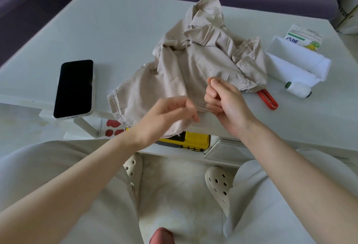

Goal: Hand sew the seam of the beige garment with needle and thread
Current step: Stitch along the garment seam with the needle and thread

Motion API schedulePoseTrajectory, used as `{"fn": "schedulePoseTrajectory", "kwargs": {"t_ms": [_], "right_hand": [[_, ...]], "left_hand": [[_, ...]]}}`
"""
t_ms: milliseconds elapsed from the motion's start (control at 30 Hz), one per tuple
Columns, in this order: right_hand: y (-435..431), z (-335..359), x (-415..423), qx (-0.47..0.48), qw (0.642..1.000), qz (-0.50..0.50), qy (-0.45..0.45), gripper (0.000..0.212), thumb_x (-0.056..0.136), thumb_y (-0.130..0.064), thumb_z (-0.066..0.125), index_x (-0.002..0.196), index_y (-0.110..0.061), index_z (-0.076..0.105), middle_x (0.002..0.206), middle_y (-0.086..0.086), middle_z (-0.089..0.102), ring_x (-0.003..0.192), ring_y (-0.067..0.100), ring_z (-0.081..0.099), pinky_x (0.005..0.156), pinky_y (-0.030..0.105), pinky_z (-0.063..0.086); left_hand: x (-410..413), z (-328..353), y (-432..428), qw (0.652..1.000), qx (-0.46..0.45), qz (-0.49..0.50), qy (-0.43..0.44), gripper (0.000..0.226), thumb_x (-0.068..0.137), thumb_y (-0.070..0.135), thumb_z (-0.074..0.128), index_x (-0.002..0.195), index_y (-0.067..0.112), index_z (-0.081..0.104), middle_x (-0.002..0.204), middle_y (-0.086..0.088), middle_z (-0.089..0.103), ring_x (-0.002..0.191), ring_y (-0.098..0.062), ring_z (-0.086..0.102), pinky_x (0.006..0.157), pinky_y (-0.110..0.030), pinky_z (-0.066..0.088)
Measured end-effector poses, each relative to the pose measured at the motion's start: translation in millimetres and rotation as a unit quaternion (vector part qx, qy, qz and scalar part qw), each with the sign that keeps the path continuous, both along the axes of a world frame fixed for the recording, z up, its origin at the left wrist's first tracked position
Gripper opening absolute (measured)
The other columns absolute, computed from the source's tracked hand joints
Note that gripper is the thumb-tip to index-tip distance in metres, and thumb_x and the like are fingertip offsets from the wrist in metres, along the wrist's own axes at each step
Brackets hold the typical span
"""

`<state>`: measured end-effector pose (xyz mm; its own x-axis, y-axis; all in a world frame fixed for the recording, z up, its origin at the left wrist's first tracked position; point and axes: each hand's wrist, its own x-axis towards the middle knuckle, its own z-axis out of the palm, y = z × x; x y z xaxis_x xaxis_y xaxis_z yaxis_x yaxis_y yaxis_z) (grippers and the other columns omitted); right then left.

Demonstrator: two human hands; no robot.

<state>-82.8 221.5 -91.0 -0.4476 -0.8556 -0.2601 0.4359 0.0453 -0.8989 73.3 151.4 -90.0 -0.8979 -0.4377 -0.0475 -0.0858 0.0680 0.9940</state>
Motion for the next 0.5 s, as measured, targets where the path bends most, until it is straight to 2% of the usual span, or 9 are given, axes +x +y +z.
{"fn": "schedulePoseTrajectory", "kwargs": {"t_ms": [67,133,200,300,400,500], "right_hand": [[1.3,-5.0,-0.5,0.045,0.993,0.006,0.113,0.018,0.102,-0.013,0.035,0.089,-0.015,0.047,0.055,-0.010,0.036,0.042,0.003,0.027,0.040,0.013,0.024],[1.9,-8.4,1.0,0.085,0.977,0.008,0.196,0.019,0.100,-0.013,0.036,0.087,-0.015,0.049,0.051,-0.012,0.042,0.040,0.001,0.033,0.040,0.012,0.028],[2.5,-10.9,2.3,0.112,0.965,0.020,0.238,0.020,0.099,-0.013,0.037,0.085,-0.015,0.050,0.052,-0.010,0.052,0.039,-0.001,0.038,0.040,0.011,0.030],[5.2,-14.4,2.8,0.119,0.953,0.075,0.270,0.022,0.100,-0.013,0.036,0.081,-0.015,0.048,0.055,0.000,0.063,0.039,0.003,0.034,0.041,0.012,0.029],[8.4,-18.7,1.6,0.128,0.940,0.108,0.298,0.026,0.100,-0.013,0.035,0.079,-0.013,0.050,0.044,-0.005,0.053,0.041,0.004,0.035,0.045,0.012,0.031],[9.0,-23.3,-2.3,0.134,0.940,0.085,0.301,0.027,0.100,-0.013,0.037,0.076,-0.014,0.049,0.041,-0.014,0.037,0.040,0.001,0.031,0.043,0.011,0.028]], "left_hand": [[-0.8,1.1,-5.2,0.997,0.034,0.047,0.043,0.024,0.086,0.018,0.045,0.071,0.005,0.059,0.069,-0.006,0.062,0.069,-0.014,0.057,0.071,-0.015,0.043],[-1.0,2.4,-10.9,0.988,0.097,0.081,0.087,0.026,0.085,0.018,0.043,0.067,0.005,0.056,0.063,-0.002,0.059,0.066,-0.015,0.057,0.071,-0.020,0.045],[0.2,3.7,-17.3,0.973,0.160,0.112,0.122,0.029,0.083,0.018,0.042,0.060,0.012,0.057,0.058,-0.001,0.055,0.060,-0.015,0.054,0.069,-0.025,0.047],[3.7,7.8,-24.1,0.946,0.232,0.151,0.171,0.035,0.086,0.017,0.040,0.056,0.017,0.058,0.056,0.001,0.049,0.055,-0.013,0.049,0.063,-0.025,0.049],[5.4,13.1,-28.8,0.913,0.291,0.209,0.195,0.039,0.093,0.012,0.035,0.060,0.015,0.055,0.055,0.002,0.041,0.051,-0.012,0.040,0.053,-0.021,0.044],[6.0,16.2,-30.2,0.895,0.316,0.243,0.200,0.040,0.094,0.011,0.034,0.061,0.016,0.056,0.055,0.003,0.034,0.048,-0.010,0.030,0.047,-0.018,0.037]]}}
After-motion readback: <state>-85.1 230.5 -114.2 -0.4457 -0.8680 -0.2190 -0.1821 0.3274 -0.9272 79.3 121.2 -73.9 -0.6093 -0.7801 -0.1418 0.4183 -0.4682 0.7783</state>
